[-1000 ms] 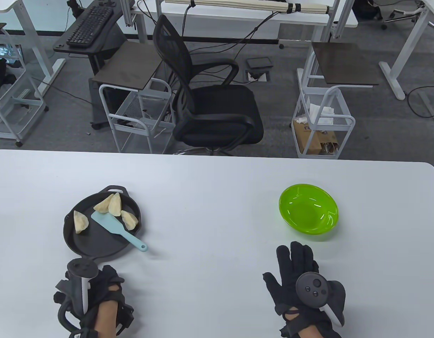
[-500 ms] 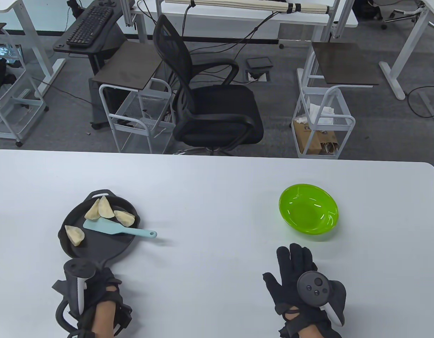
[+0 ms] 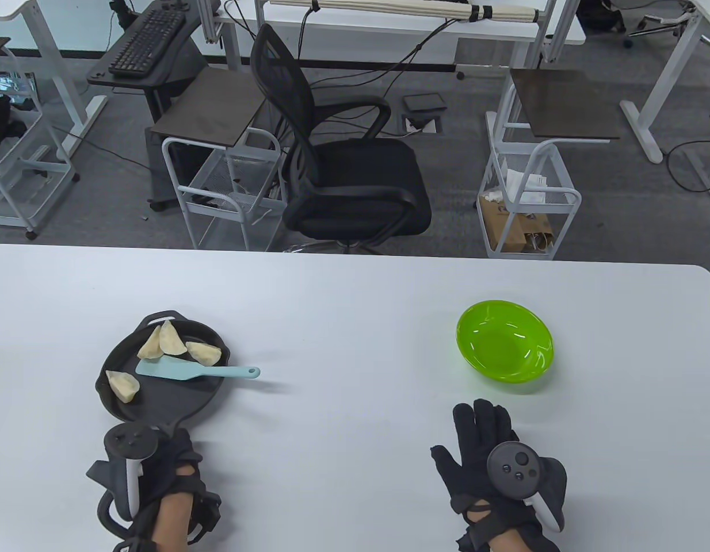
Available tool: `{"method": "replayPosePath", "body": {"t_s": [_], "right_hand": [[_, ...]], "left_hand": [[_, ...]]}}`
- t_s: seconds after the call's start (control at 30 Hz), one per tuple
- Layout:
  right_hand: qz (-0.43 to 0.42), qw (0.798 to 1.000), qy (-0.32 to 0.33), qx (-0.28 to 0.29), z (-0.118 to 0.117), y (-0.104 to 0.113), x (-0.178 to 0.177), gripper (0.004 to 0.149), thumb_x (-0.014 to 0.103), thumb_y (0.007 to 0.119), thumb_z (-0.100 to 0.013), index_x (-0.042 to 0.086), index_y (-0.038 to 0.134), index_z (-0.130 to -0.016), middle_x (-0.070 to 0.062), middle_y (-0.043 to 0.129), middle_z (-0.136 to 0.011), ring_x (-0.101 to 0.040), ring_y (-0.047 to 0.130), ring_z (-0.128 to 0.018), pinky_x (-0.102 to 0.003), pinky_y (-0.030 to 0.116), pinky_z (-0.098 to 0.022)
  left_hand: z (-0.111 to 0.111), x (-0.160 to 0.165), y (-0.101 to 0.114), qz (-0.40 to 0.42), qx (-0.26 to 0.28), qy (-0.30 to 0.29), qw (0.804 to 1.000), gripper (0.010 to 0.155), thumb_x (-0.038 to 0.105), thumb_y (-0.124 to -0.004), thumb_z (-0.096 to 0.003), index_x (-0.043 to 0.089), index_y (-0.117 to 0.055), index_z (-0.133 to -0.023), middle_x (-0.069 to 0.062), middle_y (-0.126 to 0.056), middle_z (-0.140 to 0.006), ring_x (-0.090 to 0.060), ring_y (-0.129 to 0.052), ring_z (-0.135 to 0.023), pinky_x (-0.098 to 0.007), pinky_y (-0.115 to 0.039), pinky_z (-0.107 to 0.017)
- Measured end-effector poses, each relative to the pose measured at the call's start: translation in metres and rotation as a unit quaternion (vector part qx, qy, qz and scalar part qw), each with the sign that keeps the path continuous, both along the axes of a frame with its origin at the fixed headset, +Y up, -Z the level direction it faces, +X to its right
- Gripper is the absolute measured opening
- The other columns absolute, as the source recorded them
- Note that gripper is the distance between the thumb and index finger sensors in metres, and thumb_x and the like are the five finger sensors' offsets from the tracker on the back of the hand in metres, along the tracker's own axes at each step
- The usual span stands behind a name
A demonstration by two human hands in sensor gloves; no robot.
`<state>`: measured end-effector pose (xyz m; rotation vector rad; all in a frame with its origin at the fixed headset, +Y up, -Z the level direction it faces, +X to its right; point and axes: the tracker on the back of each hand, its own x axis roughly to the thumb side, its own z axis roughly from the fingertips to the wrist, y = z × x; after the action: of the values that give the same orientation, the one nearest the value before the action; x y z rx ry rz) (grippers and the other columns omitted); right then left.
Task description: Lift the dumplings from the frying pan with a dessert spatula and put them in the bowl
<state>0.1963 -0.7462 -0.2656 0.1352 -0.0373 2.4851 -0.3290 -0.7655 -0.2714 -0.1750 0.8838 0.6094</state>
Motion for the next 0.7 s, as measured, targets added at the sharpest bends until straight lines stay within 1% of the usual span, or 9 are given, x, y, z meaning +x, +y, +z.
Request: {"method": "replayPosePath", "body": {"t_s": [0.13,0.2,0.3,0.7], "right_hand": [[0.001,1.000,0.000,-0.003,0.000,0.000,0.000,0.077,0.053,0.071,-0.057,0.017,0.030,-0.111,-0.019,0.012,-0.114,-0.055,0.004,-0.101,-0.070,0.012,-0.072],[0.000,1.000,0.000,-0.002,0.000,0.000,0.000,0.077,0.053,0.071,-0.057,0.017,0.030,-0.111,-0.019,0.012,-0.114,-0.055,0.004,-0.101,-0.070,0.012,-0.072],[0.003,1.000,0.001,-0.003,-0.001,0.000,0.000,0.077,0.053,0.071,-0.057,0.017,0.030,-0.111,-0.019,0.012,-0.114,-0.055,0.005,-0.101,-0.070,0.012,-0.072],[0.000,1.000,-0.002,-0.002,0.000,0.000,0.001,0.076,0.053,0.071,-0.057,0.017,0.030,-0.111,-0.019,0.012,-0.114,-0.055,0.004,-0.101,-0.070,0.012,-0.072]], "left_hand": [[0.000,0.001,0.001,0.002,0.004,-0.003,1.000,0.062,0.057,-0.079,-0.0466,0.019,-0.070,-0.095,0.013,-0.104,-0.045,-0.011,-0.097,-0.025,-0.046,-0.081,-0.049],[0.001,0.001,0.002,0.003,0.022,0.001,1.000,0.062,0.057,-0.079,-0.0463,0.018,-0.071,-0.094,0.013,-0.104,-0.044,-0.011,-0.097,-0.024,-0.046,-0.081,-0.049],[0.000,0.003,0.002,0.007,0.022,-0.003,1.000,0.062,0.057,-0.079,-0.0464,0.018,-0.071,-0.094,0.013,-0.104,-0.044,-0.011,-0.097,-0.024,-0.046,-0.081,-0.049],[0.003,0.024,0.019,0.012,0.056,-0.045,0.997,0.062,0.057,-0.079,-0.0463,0.017,-0.073,-0.092,0.014,-0.105,-0.043,-0.011,-0.097,-0.022,-0.046,-0.082,-0.048]]}}
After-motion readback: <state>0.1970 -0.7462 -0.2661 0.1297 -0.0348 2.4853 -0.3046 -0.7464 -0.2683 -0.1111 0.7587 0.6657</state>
